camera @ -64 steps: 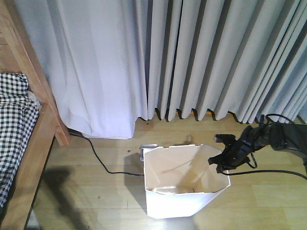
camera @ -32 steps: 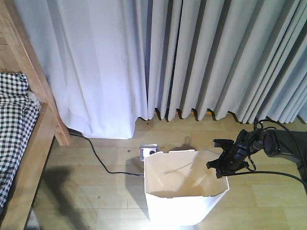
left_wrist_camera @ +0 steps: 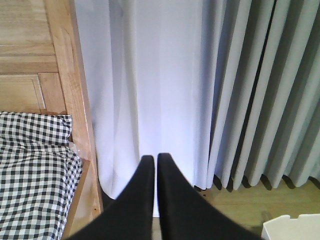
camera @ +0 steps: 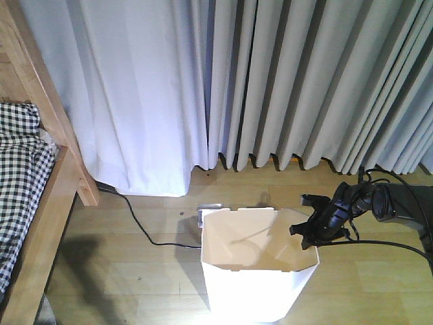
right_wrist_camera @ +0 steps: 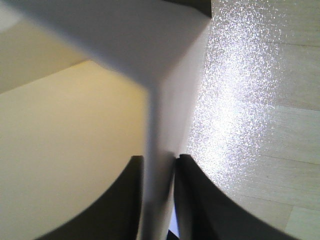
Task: Move trash bin to bedside with robot
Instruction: 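Lower the bin to the floor with the right gripper, then open the right gripper and lift it away from the bin rim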
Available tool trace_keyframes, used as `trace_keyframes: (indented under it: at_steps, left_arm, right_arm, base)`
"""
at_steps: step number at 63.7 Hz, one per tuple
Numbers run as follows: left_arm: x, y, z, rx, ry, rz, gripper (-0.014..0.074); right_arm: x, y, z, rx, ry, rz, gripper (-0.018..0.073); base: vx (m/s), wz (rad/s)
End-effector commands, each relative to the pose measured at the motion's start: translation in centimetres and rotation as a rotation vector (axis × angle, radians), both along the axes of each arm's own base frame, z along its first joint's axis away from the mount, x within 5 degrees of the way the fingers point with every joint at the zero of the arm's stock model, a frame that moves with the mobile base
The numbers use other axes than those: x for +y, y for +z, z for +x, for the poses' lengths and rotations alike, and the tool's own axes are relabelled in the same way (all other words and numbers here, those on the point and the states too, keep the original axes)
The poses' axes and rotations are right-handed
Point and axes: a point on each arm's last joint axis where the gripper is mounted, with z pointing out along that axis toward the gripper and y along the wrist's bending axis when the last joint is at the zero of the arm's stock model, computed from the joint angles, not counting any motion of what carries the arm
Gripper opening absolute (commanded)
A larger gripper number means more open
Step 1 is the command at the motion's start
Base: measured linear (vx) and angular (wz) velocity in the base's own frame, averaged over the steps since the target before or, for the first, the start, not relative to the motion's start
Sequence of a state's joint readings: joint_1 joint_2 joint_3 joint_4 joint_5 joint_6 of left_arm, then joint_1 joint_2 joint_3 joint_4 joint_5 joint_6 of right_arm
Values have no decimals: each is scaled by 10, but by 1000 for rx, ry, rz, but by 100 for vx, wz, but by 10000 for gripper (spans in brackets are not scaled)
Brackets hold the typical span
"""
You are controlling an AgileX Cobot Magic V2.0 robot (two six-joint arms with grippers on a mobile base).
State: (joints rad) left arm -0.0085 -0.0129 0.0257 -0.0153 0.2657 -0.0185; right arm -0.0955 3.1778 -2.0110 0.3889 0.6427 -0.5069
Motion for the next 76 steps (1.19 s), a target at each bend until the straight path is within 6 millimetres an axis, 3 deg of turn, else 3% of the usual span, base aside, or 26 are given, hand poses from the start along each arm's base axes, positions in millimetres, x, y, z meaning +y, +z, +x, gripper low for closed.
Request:
trace_keyframes:
  at_steps: [1,27,48,59,67,76]
  left_arm:
    - [0,1,1,-65,-4,-8,-6]
    - [0,1,1,-65,-4,-8,-6]
    - [0,1,1,-65,-4,-8,-6]
    - [0,1,1,-65,-4,-8,-6]
    - [0,1,1,-65,-4,-8,-6]
    - [0,1,1,-65,-4,-8,-6]
  right_arm:
    - [-1,34,27,-67,-11,16,222]
    - [-2,35,30,-78,10,2,487]
    - [-6,41,33,-66,50,-12,494]
    - [-19,47,29,-33,-81,-19,494]
    - [-19,62,22,-94,-81,-60,494]
    - [-17,101,13,-213,-115,-114,494]
  base:
    - [0,0]
    - [0,0]
    - [0,0]
    - [0,0]
    - [0,0]
    - [0,0]
